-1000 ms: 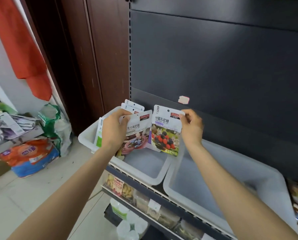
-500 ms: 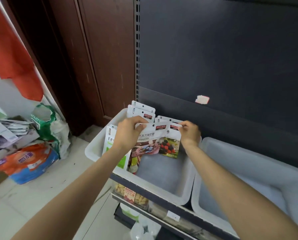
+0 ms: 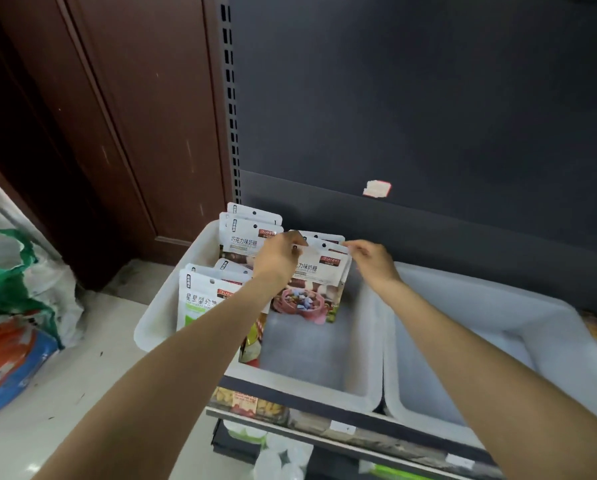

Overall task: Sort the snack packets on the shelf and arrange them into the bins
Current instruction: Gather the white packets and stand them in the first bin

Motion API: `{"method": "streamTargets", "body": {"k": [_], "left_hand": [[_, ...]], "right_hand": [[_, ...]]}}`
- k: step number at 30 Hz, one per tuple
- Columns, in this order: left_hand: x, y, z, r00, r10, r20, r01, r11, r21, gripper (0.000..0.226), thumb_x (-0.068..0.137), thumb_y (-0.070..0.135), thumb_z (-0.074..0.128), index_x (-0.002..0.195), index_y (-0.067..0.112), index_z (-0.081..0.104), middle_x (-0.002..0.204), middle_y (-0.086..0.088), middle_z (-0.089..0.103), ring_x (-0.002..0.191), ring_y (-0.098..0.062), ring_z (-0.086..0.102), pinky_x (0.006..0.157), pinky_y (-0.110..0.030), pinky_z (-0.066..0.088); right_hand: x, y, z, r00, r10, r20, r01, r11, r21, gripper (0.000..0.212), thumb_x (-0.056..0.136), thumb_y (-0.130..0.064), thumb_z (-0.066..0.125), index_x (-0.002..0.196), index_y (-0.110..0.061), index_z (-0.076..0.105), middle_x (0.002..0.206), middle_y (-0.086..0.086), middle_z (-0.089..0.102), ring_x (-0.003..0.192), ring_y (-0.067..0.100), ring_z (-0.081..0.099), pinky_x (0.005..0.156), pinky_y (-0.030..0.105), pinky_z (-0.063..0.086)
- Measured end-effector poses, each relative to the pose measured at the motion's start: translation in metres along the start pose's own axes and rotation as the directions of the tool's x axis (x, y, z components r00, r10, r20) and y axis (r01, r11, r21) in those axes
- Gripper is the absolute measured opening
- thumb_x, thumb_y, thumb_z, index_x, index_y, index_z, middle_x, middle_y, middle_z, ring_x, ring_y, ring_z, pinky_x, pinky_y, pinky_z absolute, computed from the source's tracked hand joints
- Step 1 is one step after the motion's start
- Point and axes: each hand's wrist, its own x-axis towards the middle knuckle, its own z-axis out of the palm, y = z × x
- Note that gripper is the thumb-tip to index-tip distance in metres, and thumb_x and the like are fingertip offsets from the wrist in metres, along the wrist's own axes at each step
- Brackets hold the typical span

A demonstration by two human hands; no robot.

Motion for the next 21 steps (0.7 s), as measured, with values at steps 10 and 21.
{"method": "streamTargets", "body": {"k": [10,21], "left_hand": [[0.016,-0.006,0.005,0.992,0.067,0.109,-0.077,0.993,0.088,0.044,0.092,0.009,0.057,0.133,0.022,0.048,0.134,-0.006,0.043,0.116,-0.025,0.052,0.096,-0.039,0.048],[-0.008,0.004,-0.012,0.955,0.268,0.129,-0.296,0.896,0.33,0.033,0.097,0.024,0.047,0.13,0.021,0.049,0.127,-0.003,0.053,0.116,-0.022,0.051,0.084,-0.036,0.047]], "right_hand": [[0.006,-0.001,0.017,0.998,-0.055,-0.041,0.041,0.958,-0.284,0.037,0.088,-0.016,0.064,0.125,-0.016,0.058,0.121,0.008,0.059,0.11,0.024,0.058,0.09,0.034,0.047],[-0.032,-0.015,0.002,0.981,-0.186,-0.062,0.154,0.928,-0.34,0.033,0.092,-0.018,0.058,0.125,-0.013,0.058,0.124,0.005,0.053,0.116,0.022,0.05,0.09,0.029,0.039]]}}
